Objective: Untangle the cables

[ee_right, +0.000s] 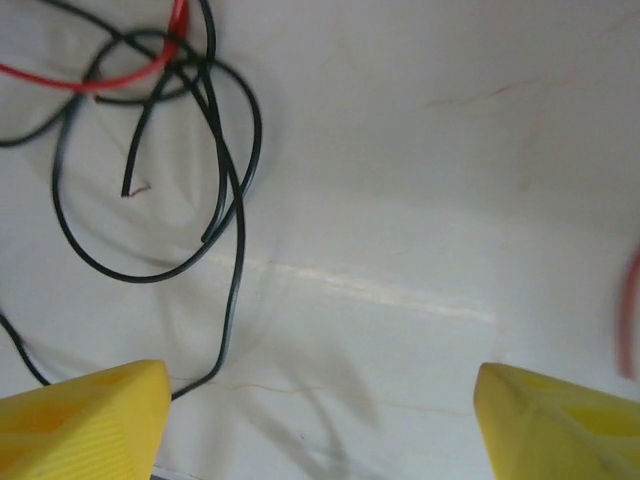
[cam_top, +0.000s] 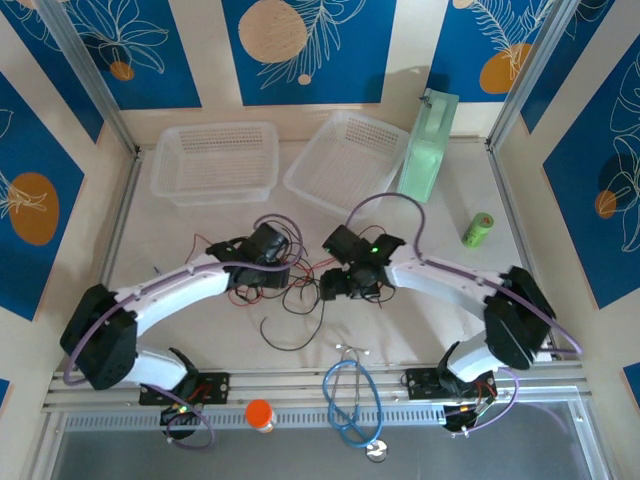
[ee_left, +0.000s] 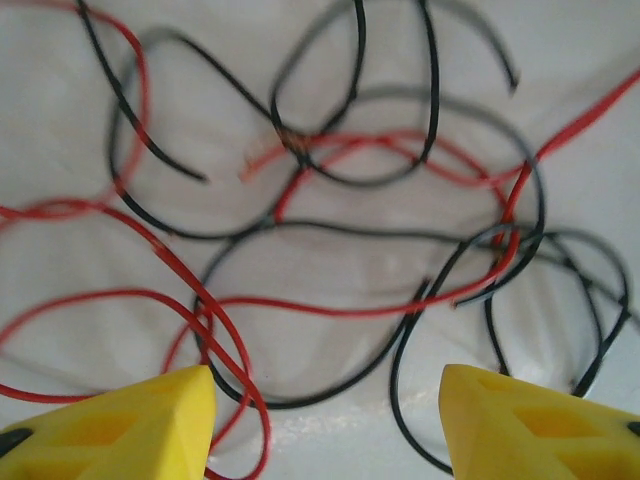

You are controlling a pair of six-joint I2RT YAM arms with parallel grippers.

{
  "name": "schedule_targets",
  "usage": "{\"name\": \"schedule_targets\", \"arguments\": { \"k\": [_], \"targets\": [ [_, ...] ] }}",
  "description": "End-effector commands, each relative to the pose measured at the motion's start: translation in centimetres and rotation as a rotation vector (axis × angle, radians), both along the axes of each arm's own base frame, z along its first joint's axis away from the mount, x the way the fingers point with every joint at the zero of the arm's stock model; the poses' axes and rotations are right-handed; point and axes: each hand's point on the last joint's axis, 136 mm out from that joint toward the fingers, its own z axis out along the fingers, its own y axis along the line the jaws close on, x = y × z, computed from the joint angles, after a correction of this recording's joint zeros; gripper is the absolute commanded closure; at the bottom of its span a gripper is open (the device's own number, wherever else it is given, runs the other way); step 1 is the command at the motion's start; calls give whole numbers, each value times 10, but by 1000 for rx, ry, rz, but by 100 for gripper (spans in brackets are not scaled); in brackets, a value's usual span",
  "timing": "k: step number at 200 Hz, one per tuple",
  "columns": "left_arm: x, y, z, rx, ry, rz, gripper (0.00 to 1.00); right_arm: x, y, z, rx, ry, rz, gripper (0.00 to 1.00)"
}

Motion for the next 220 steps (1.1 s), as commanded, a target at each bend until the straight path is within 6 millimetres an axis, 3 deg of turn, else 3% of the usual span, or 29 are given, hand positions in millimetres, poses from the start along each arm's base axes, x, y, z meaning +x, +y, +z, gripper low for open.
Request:
{"name": "schedule_targets", "arguments": {
  "k": [1,24,44,71,106,139,174,198,220],
  "targets": [
    [-8,-14,-22,-14,41,3,40,-9,21,-21,7,66,-21,21],
    [-11,-16,-46,20,73,1,41,-9,29,-43,-44,80,-18,27],
    [-14,-3,-68,83,95,33,42,-9,22,-62,-110,92,-35,38],
    [-19,16,-86,163,105,80,44,-7,-6,-72,-237,80,-67,57],
    [-19,26,-96,208,111,101,44,8,-49,-58,-344,16,-122,72],
    [-11,17,-90,174,87,90,44,30,-78,-44,-350,-33,-179,78],
    [2,-1,-71,120,48,49,45,53,-104,-32,-352,-72,-226,78],
    [9,-28,-46,3,18,-11,44,59,-113,-24,-344,-81,-239,64],
    [14,-48,-16,-83,-14,-60,41,54,-100,-12,-267,-79,-228,56]
  ]
}}
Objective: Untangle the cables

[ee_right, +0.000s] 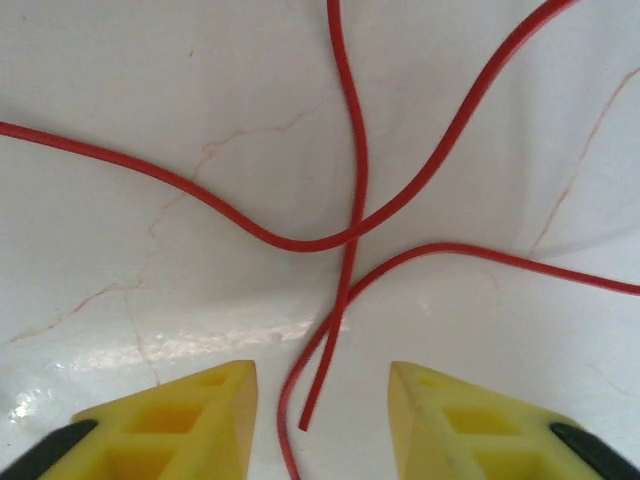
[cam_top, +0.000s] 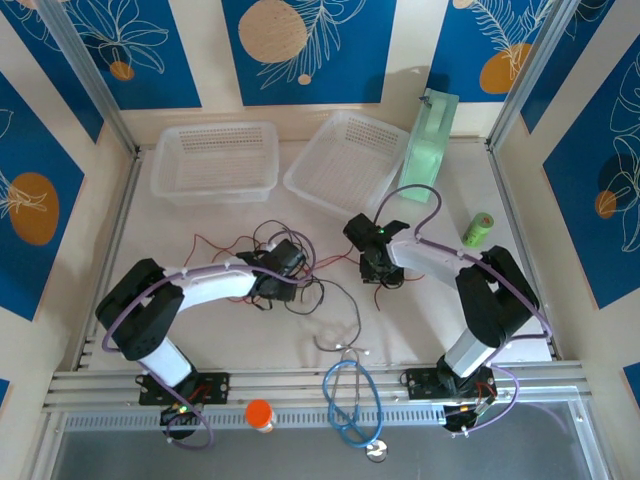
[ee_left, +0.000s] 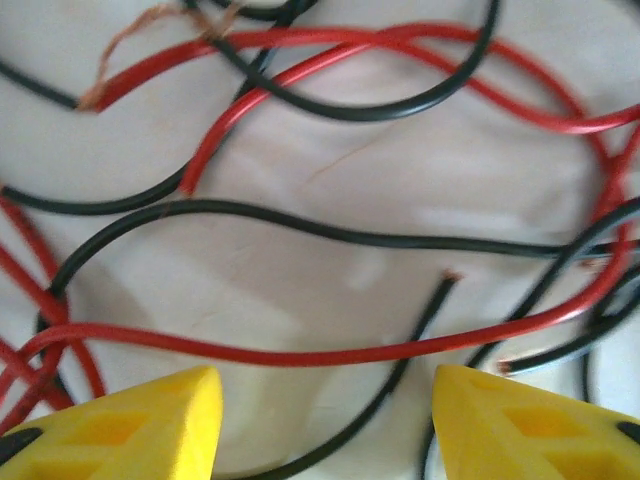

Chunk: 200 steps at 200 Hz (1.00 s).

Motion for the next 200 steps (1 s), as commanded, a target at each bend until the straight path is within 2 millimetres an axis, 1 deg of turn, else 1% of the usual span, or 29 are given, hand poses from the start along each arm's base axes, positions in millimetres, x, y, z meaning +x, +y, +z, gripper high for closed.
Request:
{"name": "schedule_targets", "arguments": {
  "k": [1,19,38,59,70,81,104,133,159,184,200],
  "targets": [
    [12,-32,38,-130,-56,-75,41,-8,7,17,53,-5,31,56],
    [12,-37,59,-167,-76,-94,37,-21,33,31,151,-5,51,56],
    [10,-31,73,-163,-91,-85,35,-39,71,40,293,32,68,56],
    [6,-9,71,-91,-73,-21,35,-54,115,39,432,105,70,58],
    [4,3,65,-60,-58,17,37,-59,133,34,451,143,65,61],
    [2,14,56,-34,-37,56,41,-60,144,29,432,168,59,63],
    [1,31,36,-5,-9,117,47,-57,160,18,361,182,69,63],
    [7,48,10,47,11,164,55,-51,172,0,313,194,77,64],
    [12,50,-9,71,32,164,59,-53,167,-13,226,210,77,64],
    [11,46,-19,58,52,158,60,-59,159,-18,164,213,78,62],
    [8,47,-25,59,61,161,61,-61,155,-25,143,223,73,61]
  ]
}}
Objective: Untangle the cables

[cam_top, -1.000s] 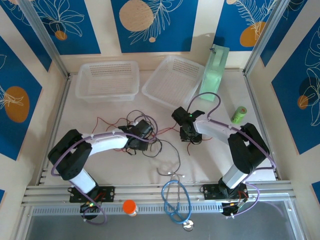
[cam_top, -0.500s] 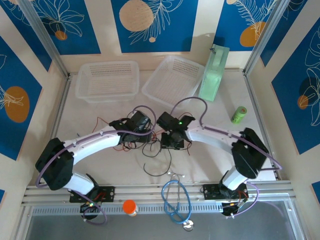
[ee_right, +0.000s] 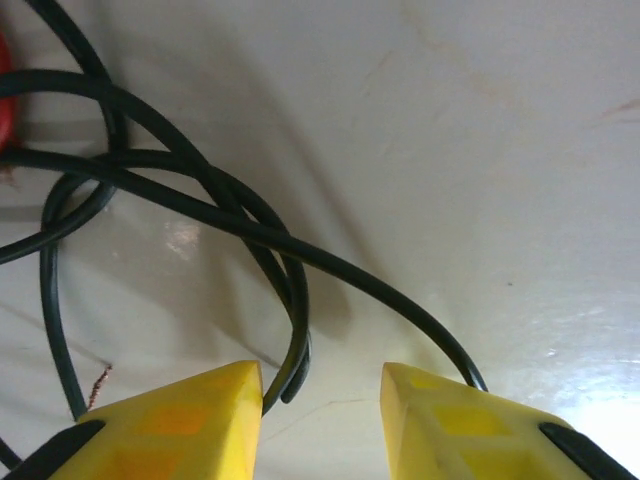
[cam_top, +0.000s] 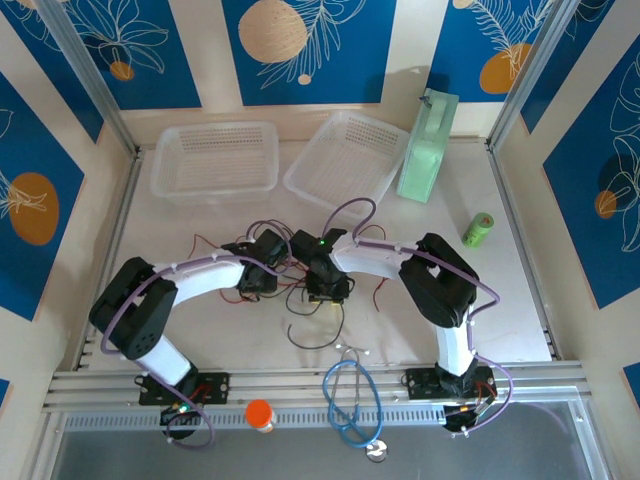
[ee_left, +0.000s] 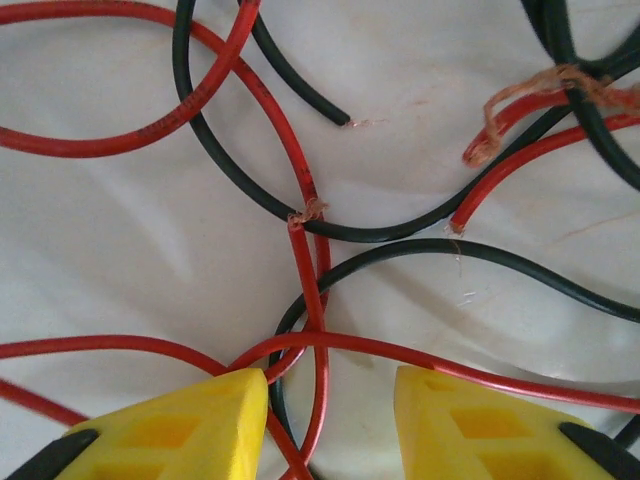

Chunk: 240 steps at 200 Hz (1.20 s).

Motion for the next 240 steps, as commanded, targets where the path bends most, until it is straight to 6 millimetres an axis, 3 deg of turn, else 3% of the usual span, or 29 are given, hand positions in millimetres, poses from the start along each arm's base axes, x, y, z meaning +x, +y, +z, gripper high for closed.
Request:
{"name": "schedule_targets", "arguments": {
  "k": [1,39,65,85,116,155,240],
  "targets": [
    [-4,-5,-19,0,26,-22,61,-11,12,2,-26,-21,38,61],
    [-16,17,-37,100,66,9,66,-7,-4,-8,-91,-19,51,61],
    [-28,45,-52,240,109,38,84,2,-33,-4,-160,-55,75,61],
    [-37,55,-65,286,144,48,100,13,-59,-1,-209,-85,115,61],
    [-44,60,-78,289,162,66,100,34,-104,-1,-265,-95,116,61],
    [-42,60,-78,292,153,80,100,50,-141,-7,-272,-83,33,61],
    [-41,66,-75,293,145,93,100,53,-204,-10,-361,-47,-133,60]
  ]
}}
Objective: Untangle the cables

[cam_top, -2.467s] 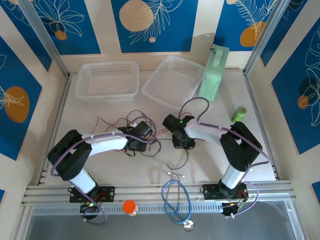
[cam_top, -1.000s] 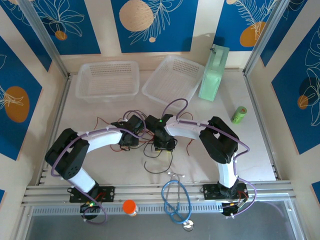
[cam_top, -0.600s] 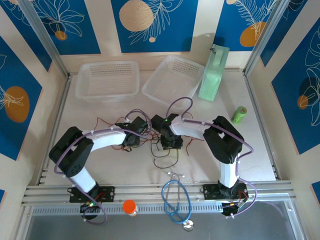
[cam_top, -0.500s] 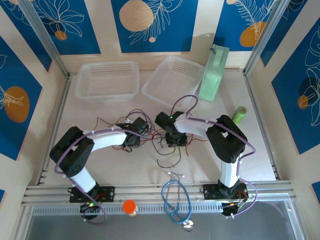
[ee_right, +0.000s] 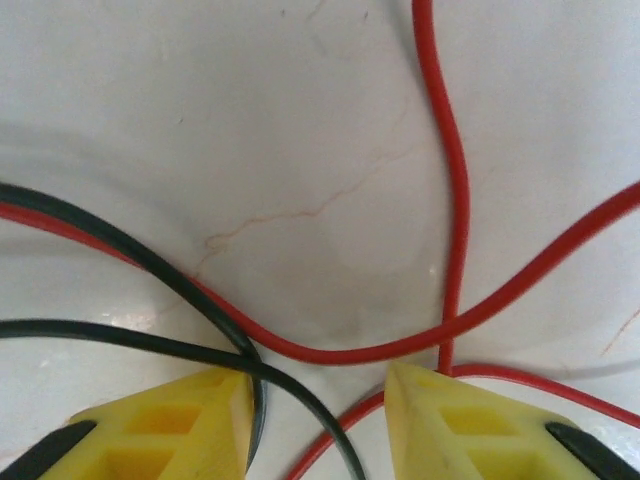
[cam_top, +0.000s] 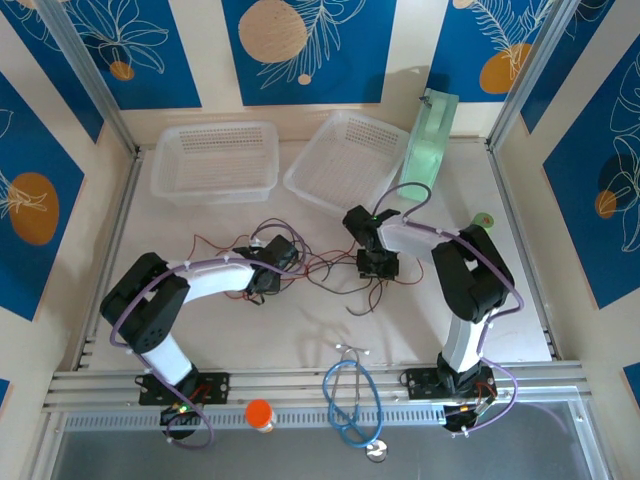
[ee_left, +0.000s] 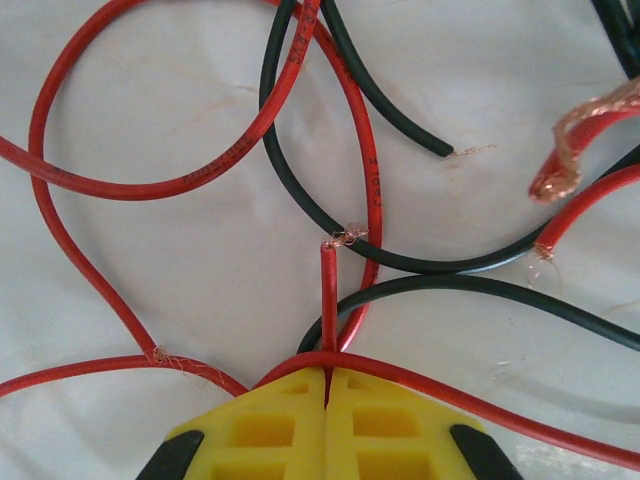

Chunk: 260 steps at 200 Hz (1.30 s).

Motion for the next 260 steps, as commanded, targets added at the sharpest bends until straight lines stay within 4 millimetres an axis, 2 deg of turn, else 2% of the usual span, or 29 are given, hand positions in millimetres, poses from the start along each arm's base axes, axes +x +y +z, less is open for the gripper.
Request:
{"name": "schedule_targets", "arguments": {
  "k": [1,65,130,157,197,260],
  "targets": [
    [-49,51,-61,129,223,69,100,-17,-54,-5,-159,57,-70,60],
    [-47,58,-52,111,195,97,100,-1,-75,11,-118,13,-169,63],
    [-42,65,-48,115,178,138,100,25,-92,22,-97,-32,-223,65],
    [-41,66,-46,97,167,162,100,30,-105,31,-112,-61,-250,71],
    [-37,67,-42,79,151,180,100,30,-125,40,-151,-87,-296,72],
    [-33,67,-38,48,134,207,100,21,-130,34,-176,-63,-321,71]
  ]
}}
